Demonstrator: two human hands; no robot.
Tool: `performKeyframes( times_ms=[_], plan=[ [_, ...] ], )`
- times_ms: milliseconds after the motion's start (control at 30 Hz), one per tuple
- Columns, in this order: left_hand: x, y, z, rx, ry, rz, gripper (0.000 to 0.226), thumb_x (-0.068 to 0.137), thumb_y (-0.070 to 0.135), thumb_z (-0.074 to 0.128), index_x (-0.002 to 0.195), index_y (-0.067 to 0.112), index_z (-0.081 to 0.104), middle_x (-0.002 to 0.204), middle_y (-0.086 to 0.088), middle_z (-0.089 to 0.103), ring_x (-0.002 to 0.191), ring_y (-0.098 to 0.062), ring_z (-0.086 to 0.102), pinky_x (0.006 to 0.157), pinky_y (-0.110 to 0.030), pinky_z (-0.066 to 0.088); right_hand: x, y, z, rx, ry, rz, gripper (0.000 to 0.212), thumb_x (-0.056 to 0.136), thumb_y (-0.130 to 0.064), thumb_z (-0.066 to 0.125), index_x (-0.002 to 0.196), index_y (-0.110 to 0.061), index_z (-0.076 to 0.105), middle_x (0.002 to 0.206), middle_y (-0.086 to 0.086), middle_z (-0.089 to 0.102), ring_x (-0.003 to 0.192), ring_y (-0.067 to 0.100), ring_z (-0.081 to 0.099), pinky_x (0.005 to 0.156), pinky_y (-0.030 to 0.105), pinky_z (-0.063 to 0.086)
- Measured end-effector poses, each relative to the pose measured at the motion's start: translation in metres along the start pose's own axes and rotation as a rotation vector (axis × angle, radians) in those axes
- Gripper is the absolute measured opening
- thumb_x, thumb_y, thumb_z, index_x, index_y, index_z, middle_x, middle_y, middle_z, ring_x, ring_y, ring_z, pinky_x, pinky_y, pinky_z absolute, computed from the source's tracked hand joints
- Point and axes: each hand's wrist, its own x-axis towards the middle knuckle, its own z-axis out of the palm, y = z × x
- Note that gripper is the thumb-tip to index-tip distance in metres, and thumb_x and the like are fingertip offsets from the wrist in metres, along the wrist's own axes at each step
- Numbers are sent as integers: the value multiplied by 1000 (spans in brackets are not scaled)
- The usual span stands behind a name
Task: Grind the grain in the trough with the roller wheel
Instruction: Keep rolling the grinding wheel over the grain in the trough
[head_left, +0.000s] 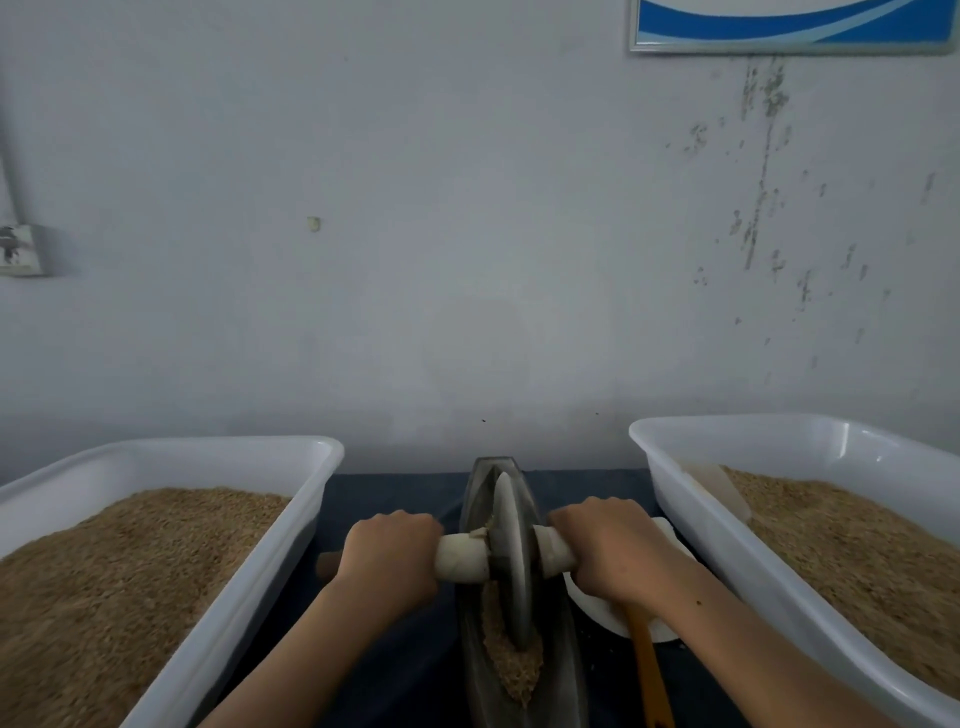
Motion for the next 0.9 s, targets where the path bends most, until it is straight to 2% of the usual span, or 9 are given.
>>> performKeyframes(
  times_ms=[200,400,533,667,900],
  plan=[
    [27,-3,-5,-80,-70,-28,26,83,30,62,108,22,61,102,1,64,91,-16,59,72,-27,39,29,3,1,-19,-41,51,24,86,-14,57,108,-22,58,103,3,64,94,23,61,73,30,37],
    [26,-1,-8,-56,-58,-7,23,86,28,58,108,20,60,103,0,64,93,-17,59,73,-27,39,21,3,3,8,-20,66,23,86,-16,56,108,-23,57,104,3,65,95,23,62,76,31,41],
    [9,1,-2,-36,-14,-11,30,86,30,60,115,25,57,109,2,63,98,-16,59,74,-27,37,3,-1,5,23,56,40,19,86,-17,55,104,-24,54,100,1,64,91,22,60,71,29,34],
    [-4,1,4,-35,24,-18,29,87,31,59,115,25,54,111,3,61,100,-14,58,75,-26,35,-7,-4,3,23,59,17,23,87,-20,57,109,-26,53,102,0,64,92,21,60,73,29,34],
    [5,0,2,-75,-23,-30,25,87,29,58,111,24,57,106,2,63,97,-15,59,79,-28,41,7,-5,2,-37,39,55,24,89,-14,53,111,-22,54,108,4,63,100,25,60,74,31,32]
  ],
)
